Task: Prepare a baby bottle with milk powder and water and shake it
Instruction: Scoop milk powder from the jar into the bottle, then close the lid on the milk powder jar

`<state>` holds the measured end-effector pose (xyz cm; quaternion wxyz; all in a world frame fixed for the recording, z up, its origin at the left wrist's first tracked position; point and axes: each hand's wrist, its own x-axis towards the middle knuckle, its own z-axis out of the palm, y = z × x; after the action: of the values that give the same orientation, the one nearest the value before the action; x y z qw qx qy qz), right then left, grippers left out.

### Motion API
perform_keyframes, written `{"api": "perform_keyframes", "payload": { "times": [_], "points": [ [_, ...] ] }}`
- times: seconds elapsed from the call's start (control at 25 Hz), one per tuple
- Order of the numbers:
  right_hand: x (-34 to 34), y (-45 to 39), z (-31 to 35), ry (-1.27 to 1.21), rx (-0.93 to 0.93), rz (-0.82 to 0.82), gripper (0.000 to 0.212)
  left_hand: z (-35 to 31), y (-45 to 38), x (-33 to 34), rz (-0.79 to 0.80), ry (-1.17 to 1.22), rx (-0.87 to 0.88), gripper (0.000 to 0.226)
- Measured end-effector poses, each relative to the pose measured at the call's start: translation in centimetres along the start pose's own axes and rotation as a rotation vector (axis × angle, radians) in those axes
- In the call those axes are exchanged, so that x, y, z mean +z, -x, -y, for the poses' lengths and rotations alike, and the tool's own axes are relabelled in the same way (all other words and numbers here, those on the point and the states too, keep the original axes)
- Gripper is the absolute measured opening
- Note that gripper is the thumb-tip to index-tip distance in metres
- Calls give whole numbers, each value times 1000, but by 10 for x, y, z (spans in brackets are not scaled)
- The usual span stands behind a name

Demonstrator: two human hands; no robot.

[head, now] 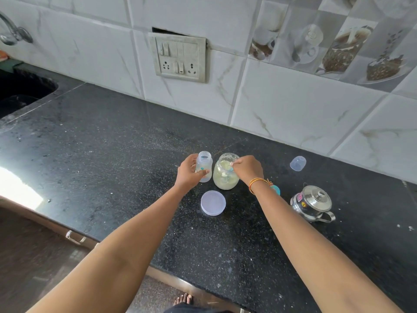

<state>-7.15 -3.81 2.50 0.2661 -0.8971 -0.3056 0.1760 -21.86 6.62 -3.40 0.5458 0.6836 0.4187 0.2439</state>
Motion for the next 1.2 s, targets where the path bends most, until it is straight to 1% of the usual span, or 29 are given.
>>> {"api": "perform_keyframes", "payload": {
  "times": [0.08,0.2,0.32,0.44,0.48,0.56,0.64,0.72,0.8,0.88,0.92,1.0,1.04,1.08,1.16,1.2],
  "points": [
    [-1,0,-2,-62,-41,-17,22,6,-2,2,0,-10,-13,57],
    [2,6,-5,-254,-51,-84,22,9,-3,3,4,-32,-20,61],
    [4,17,-10,-422,-71,-183,19,13,1,2,28,-54,-65,72],
    [4,30,-15,-571,22,-225,12,18,14,3,-8,-97,-110,80],
    [4,34,-18,-590,48,-227,10,19,18,3,-40,-117,-114,76],
    [3,42,-25,-575,84,-217,6,19,28,3,-108,-186,-121,54],
    [3,47,-34,-477,110,-147,1,14,37,3,-100,-268,-146,29],
    [8,51,-40,-292,116,27,10,11,44,5,-12,-351,-179,23],
    [18,57,-46,-148,83,245,7,9,51,10,52,-416,-199,19],
    [26,63,-48,-60,35,400,49,6,55,15,53,-434,-218,16],
    [27,66,-46,-63,16,447,64,3,56,17,47,-411,-239,15],
    [27,68,-47,-135,-49,475,77,-1,56,20,16,-261,-308,11],
    [24,68,-48,-208,-61,468,80,-3,56,21,-1,-164,-352,10],
    [19,68,-49,-325,-37,477,79,-5,57,22,-3,-73,-390,7],
    [8,66,-51,-659,55,545,65,-9,59,23,49,71,-415,3],
    [2,65,-53,-818,93,594,57,-12,61,25,87,125,-398,5]
  ]
}}
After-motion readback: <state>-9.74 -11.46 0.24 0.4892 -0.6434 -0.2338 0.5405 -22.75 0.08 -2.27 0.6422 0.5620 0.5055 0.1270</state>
